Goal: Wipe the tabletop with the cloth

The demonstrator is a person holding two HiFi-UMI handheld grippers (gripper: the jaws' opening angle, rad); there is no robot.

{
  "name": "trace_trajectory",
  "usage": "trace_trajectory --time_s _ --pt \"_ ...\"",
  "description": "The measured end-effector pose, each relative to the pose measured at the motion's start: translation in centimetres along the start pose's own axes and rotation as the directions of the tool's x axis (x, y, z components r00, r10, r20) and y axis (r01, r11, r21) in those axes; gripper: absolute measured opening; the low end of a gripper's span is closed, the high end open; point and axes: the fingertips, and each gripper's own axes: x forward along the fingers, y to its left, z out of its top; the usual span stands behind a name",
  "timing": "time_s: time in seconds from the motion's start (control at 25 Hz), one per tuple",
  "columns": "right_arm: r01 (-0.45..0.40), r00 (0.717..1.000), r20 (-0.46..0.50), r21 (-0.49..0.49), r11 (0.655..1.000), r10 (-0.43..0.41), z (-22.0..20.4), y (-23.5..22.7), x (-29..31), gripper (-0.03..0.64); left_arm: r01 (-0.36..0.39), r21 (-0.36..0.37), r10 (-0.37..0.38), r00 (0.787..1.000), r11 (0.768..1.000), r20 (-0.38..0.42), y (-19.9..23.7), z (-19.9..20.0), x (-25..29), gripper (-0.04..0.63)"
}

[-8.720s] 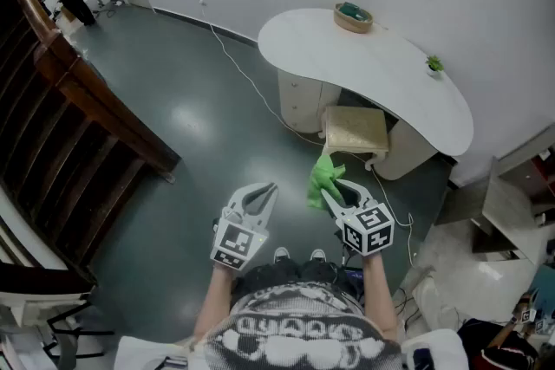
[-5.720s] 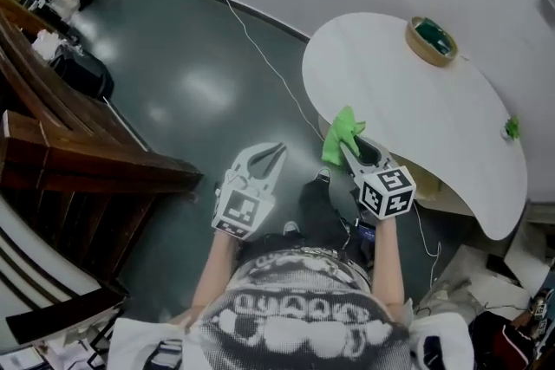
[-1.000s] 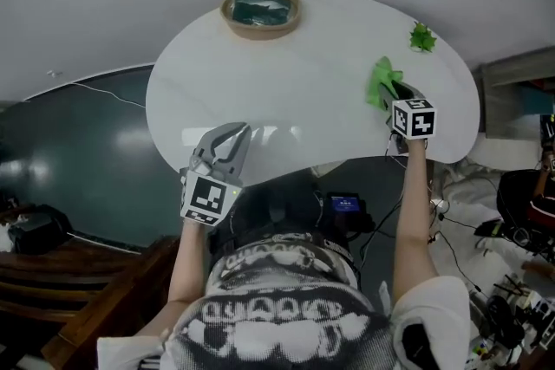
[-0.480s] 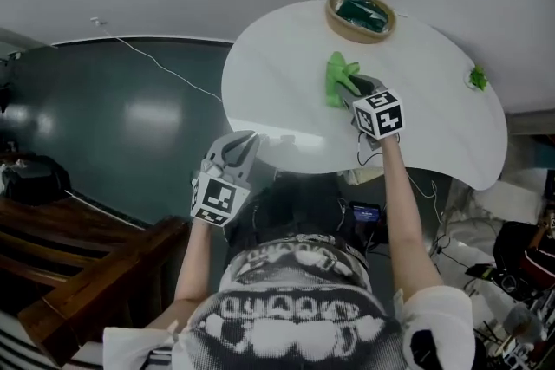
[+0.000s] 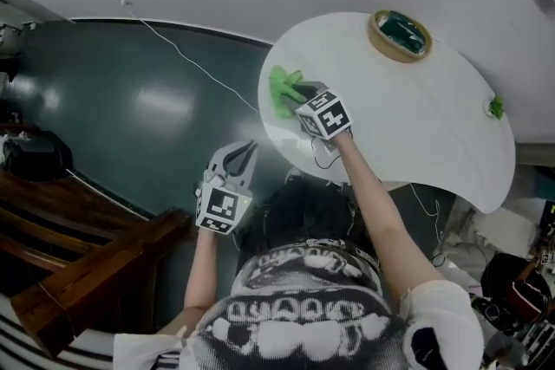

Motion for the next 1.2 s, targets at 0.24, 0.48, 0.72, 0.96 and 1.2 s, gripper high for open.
trace_trajectory --time_s 0.24,0.48,0.72,0.96,1.2 --pt "-0.023 0.996 -0.082 0.027 0.999 0.025 -2.6 1.6 3.3 0.121 0.003 -0.029 -0.002 1.000 1.000 0.023 0.6 -0.2 -0.2 0.018" --pt "0.030 0.992 -0.124 0.104 0.994 -0.017 -5.7 -0.5 2.6 0.121 0.066 0.000 -0.066 0.998 0.998 0.018 -0.3 0.3 0.7 0.018" --pt "0.105 0.986 -0.143 0.149 0.983 -0.084 -8.9 -4.2 -1.2 0.121 0.109 0.036 -0.110 0.993 0.993 0.031 -1.5 1.7 3.1 0.017" --pt "0.192 0.975 -0.148 0.204 0.960 -0.164 -12.7 -8.7 -7.0 0.121 0.163 0.086 -0.166 0.985 0.983 0.036 -4.7 4.3 5.7 0.018" --pt "0.279 0.958 -0.145 0.265 0.923 -0.248 -17.6 -14.7 -14.6 0.121 0.208 0.128 -0.217 0.975 0.970 0.056 -10.3 8.5 9.4 0.018"
